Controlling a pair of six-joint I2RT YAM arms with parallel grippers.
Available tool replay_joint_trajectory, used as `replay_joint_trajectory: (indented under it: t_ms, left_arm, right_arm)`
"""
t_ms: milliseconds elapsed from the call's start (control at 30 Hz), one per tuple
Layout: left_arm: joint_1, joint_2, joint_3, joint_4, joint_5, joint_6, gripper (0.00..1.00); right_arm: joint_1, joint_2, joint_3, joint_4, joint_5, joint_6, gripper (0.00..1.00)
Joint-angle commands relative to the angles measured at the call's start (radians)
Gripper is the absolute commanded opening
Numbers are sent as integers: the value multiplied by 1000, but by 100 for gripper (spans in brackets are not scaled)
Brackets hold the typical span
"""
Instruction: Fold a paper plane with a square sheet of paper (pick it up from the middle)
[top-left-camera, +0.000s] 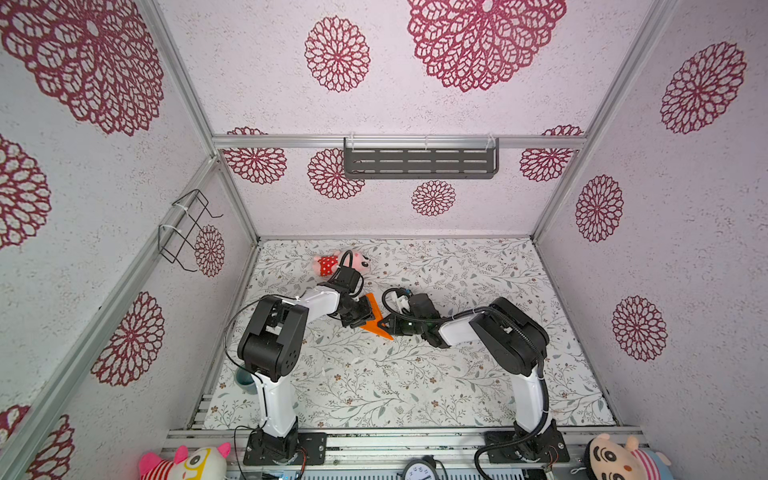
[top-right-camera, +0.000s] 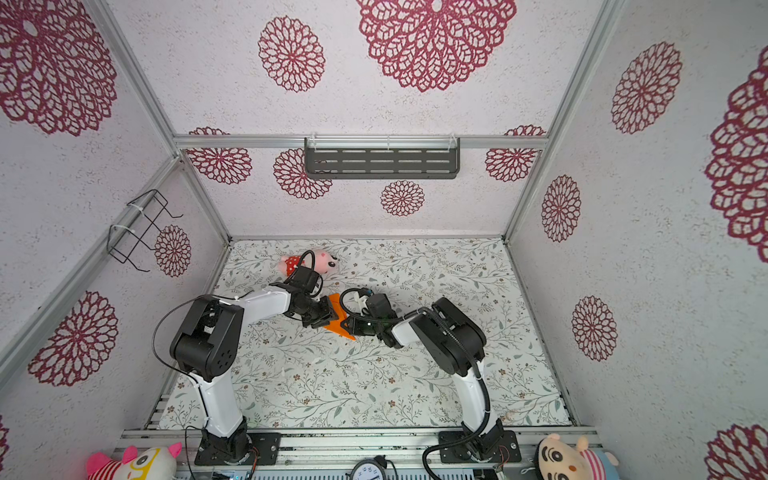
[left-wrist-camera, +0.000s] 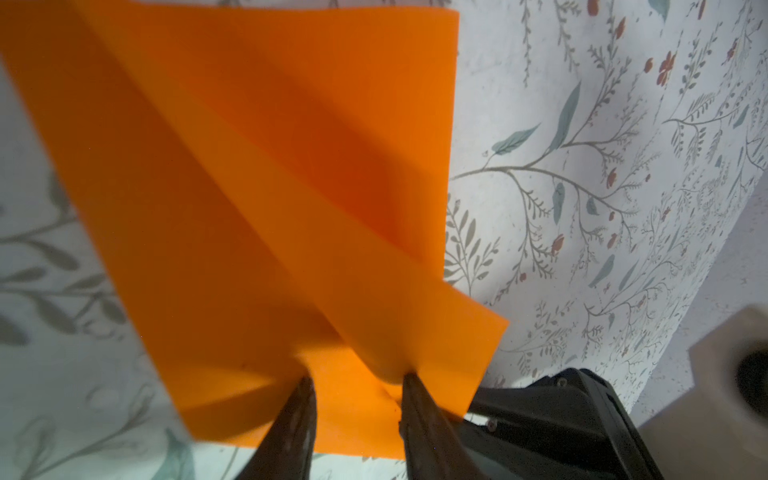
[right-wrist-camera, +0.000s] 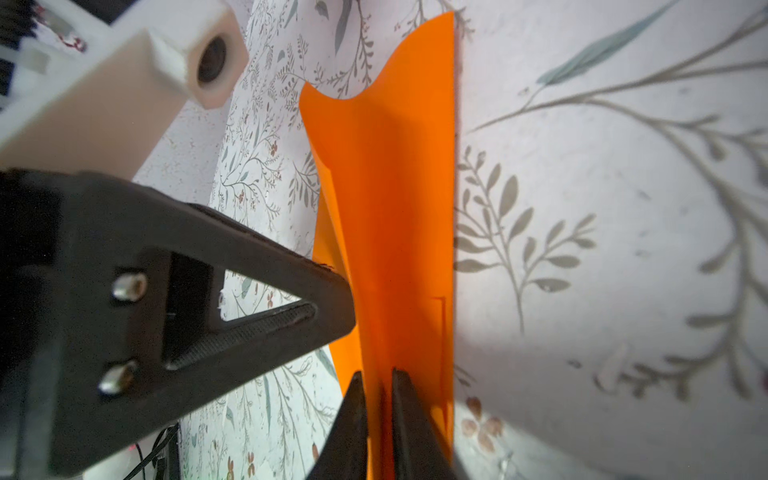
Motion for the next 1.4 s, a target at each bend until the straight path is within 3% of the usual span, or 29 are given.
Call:
replay_joint_trajectory:
  t_ms: [0,367,733,1133,1367]
  left_arm:
    - [-12,88,-14,-147,-113,29,37]
    - [-24,115,15,-193,-148,47,39]
    - [-23,-43,47,-30,19,52,40]
    - [-13,4,28,26,8,12,41]
    - [-15,14,39,-18,-80,-12,38]
  right_arm:
    - [-16,-27,-20,-25,11,13,17]
    - [-19,-2,-3,-31,-26,29,9]
    - [-21,28,32,-108,-36,32,8]
    - [-27,31,36,-116,-49,30,9]
    - [-27,28,34,-118,-45,32,11]
